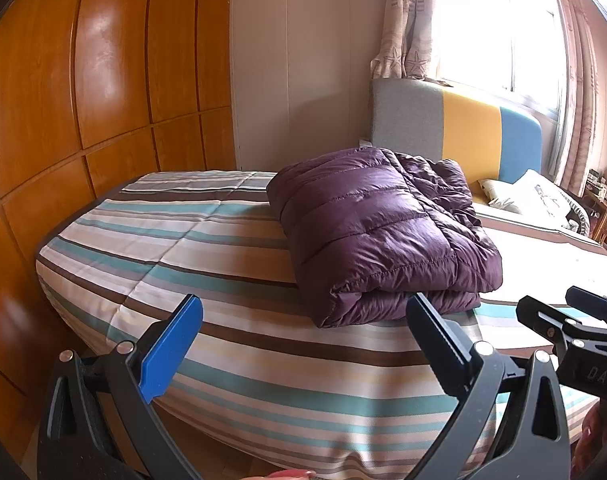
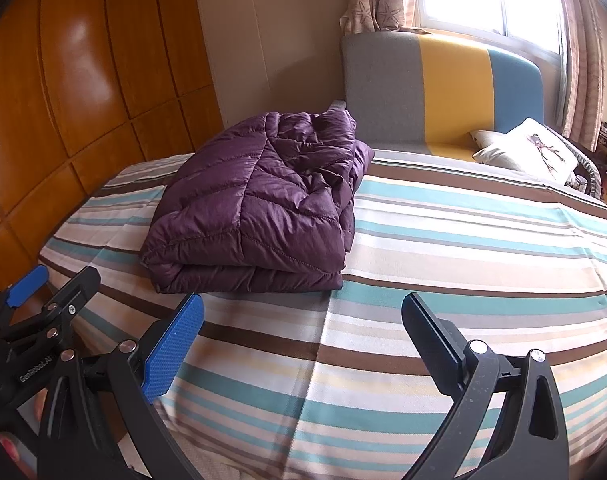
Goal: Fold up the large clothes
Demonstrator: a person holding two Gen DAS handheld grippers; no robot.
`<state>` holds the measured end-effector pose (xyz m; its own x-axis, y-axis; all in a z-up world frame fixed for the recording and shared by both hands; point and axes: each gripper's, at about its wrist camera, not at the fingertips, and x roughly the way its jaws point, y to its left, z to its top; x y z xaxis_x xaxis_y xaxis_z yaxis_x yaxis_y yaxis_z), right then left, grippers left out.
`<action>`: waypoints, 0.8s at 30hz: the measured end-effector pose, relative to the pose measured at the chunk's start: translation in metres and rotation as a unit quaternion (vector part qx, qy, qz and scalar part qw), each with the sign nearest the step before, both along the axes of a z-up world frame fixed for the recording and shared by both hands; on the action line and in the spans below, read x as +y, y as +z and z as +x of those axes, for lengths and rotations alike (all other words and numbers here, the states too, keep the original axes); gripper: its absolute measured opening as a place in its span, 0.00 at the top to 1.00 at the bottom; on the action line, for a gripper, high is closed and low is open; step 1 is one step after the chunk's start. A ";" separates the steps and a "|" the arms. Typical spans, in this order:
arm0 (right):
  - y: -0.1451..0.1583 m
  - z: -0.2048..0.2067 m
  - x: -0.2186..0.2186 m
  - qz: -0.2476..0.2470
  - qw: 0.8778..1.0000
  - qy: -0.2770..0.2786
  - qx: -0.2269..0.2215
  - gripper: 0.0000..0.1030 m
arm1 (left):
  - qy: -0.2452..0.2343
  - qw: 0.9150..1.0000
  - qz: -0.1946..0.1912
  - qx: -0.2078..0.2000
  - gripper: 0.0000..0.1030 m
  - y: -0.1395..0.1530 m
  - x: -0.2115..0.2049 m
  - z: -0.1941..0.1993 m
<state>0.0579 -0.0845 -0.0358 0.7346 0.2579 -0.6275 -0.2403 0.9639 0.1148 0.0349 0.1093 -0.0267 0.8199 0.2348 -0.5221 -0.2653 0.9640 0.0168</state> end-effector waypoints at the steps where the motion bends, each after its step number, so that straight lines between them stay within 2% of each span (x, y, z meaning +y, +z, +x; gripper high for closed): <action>1: 0.000 0.000 0.000 0.000 1.000 -0.001 -0.001 0.04 | 0.000 1.000 0.000 -0.001 0.02 0.000 0.000 0.000; 13: -0.003 0.001 -0.001 0.003 1.000 0.000 0.004 0.04 | -0.009 1.000 0.004 0.002 0.02 -0.001 -0.005 -0.002; 24: -0.004 0.002 0.001 0.000 1.000 0.003 0.008 0.04 | -0.012 1.000 -0.011 0.004 0.02 -0.002 -0.003 -0.002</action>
<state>0.0595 -0.0838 -0.0397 0.7231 0.2622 -0.6390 -0.2437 0.9625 0.1191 0.0330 0.1061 -0.0282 0.8210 0.2030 -0.5336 -0.2416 0.9704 -0.0026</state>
